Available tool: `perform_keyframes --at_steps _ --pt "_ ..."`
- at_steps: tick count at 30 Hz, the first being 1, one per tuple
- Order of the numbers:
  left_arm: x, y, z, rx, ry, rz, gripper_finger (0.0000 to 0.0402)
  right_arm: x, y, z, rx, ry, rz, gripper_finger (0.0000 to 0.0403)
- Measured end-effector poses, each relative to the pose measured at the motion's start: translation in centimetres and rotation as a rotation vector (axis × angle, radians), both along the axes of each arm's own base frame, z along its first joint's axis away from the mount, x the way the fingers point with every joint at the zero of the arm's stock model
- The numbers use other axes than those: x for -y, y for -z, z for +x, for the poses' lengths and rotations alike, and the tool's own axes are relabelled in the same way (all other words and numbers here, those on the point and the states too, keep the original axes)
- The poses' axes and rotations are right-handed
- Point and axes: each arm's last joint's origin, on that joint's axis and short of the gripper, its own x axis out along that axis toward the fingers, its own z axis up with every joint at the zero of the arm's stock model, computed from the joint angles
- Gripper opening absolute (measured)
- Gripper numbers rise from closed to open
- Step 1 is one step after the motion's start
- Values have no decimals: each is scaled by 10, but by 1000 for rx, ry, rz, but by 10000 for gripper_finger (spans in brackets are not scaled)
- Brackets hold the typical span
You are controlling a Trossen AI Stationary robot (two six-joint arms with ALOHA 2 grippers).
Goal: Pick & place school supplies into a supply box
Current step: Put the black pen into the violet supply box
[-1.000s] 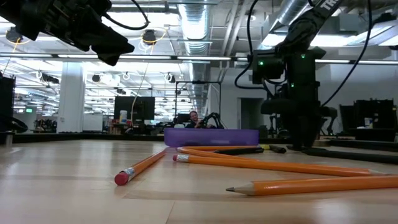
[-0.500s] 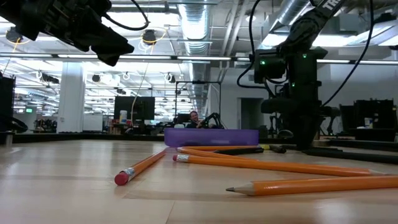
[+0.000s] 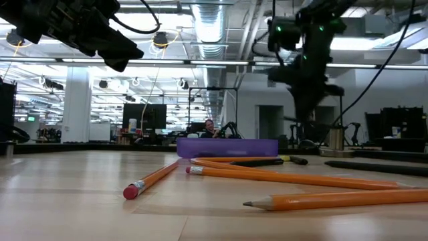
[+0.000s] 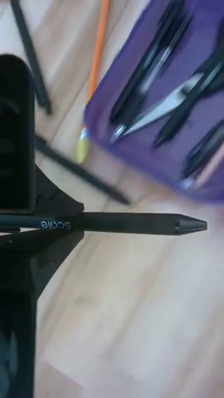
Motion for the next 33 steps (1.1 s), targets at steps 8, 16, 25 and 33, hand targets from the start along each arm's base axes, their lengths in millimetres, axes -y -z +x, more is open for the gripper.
perform_keyframes --at_steps 8,16,25,33 --pt "0 0 0 0 -1 -3 104 17 -46 38 85 -165 -104 1" --pt "0 0 0 0 -2 -3 104 34 -55 93 72 -363 -153 1" --pt "0 -1 0 5 -3 -3 104 47 -18 146 25 -554 -104 0" --pt "0 -1 0 10 -2 -3 104 49 19 157 -60 -605 -18 6"
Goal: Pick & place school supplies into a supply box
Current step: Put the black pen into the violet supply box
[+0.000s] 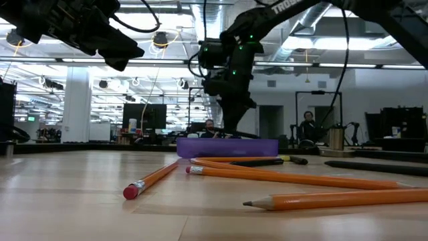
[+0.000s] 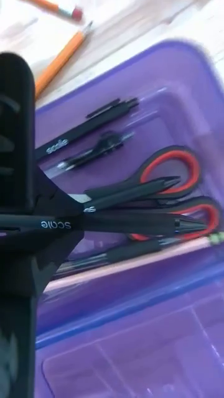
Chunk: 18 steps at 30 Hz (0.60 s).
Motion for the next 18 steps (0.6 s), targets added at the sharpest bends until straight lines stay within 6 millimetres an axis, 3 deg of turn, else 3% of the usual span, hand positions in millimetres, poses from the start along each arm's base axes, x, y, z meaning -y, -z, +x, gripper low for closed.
perform_keyframes --at_steps 7,18 --pt "0 0 0 2 0 1 104 -2 3 1 -14 -8 -14 52" --pt "0 0 0 4 2 3 104 -5 -25 -15 -44 39 -34 155"
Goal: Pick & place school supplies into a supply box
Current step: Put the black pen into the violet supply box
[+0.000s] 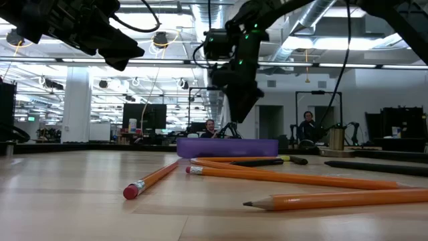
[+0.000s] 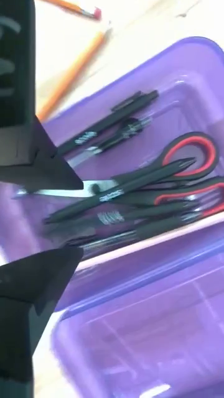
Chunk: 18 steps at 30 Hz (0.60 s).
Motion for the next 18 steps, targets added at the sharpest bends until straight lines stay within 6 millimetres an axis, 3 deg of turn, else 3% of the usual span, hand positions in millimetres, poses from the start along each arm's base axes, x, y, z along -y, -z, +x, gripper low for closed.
perform_keyframes --at_steps 7,12,18 --pt "0 0 0 -5 0 0 104 -17 -46 -24 20 38 -1 177" --pt "0 0 0 -5 1 -1 104 -43 -84 -50 36 46 -32 174" --pt "0 0 0 -3 10 -3 104 -84 -102 -88 64 53 -22 164"
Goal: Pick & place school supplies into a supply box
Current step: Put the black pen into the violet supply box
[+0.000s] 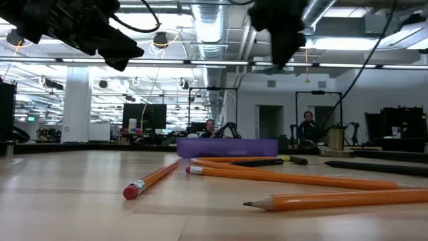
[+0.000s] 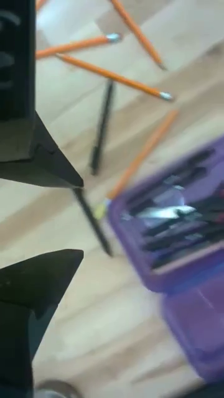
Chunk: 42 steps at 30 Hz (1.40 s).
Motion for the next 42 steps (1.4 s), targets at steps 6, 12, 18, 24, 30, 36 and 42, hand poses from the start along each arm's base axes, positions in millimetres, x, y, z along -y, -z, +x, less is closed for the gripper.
perform_keyframes --at_steps 6,12,18,24,30,36,42 --pt "0 0 0 3 7 -2 104 -40 28 -30 18 41 42 150" --pt "1 0 0 3 10 -3 104 -74 73 -44 17 81 72 139" --pt "1 0 0 3 12 -3 104 -95 101 -57 -40 136 69 145" --pt "1 0 0 3 14 -4 104 -100 119 -68 -86 170 71 163" --pt "1 0 0 3 25 -7 104 -99 133 -71 -86 178 98 186" --pt "1 0 0 3 36 -10 104 -100 142 -72 -67 172 141 209" --pt "1 0 0 3 36 -11 104 -101 151 -72 -33 164 176 219"
